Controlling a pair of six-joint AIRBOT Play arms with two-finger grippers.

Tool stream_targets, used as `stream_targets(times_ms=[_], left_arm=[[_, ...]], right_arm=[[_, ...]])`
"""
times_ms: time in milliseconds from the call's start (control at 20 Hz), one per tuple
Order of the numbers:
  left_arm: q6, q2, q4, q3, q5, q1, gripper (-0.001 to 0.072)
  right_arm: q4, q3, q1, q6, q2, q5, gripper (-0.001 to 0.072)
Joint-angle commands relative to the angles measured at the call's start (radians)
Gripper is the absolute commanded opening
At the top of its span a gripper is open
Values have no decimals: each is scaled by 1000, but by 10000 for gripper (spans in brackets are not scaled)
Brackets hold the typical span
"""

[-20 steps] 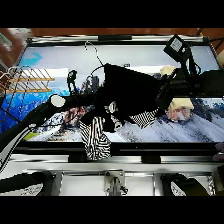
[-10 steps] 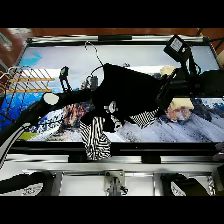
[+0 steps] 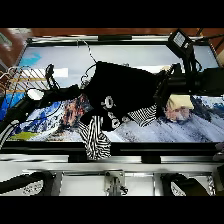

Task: Fold the shirts.

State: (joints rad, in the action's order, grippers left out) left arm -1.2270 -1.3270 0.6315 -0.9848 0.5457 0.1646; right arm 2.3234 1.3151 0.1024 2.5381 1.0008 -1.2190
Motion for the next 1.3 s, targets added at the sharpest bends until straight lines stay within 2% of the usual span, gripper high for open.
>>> stream_targets(times_ms=[0,150,300,500,700,900,1250], left_arm=[[3,-3,5,0,42,-21,52],[2,-3,5,0,43,-43,52],[4,-3,-11,0,77,-40,52],[23,-3,-18,0,147,40,52],[18,-4,-26,0,77,104,52],[-9,-5,-69,0,-38,70,52],[-2,-7,-108,-3,-55,50,53]], right_arm=[[100,1,-1,29,-3,20,77],[106,1,-1,32,-21,19,77],[107,1,-1,41,-46,75,77],[134,1,-1,41,-44,114,77],[211,1,-1,63,-44,160,77],[264,1,-1,61,-56,138,77],[324,1,-1,59,-63,127,77]])
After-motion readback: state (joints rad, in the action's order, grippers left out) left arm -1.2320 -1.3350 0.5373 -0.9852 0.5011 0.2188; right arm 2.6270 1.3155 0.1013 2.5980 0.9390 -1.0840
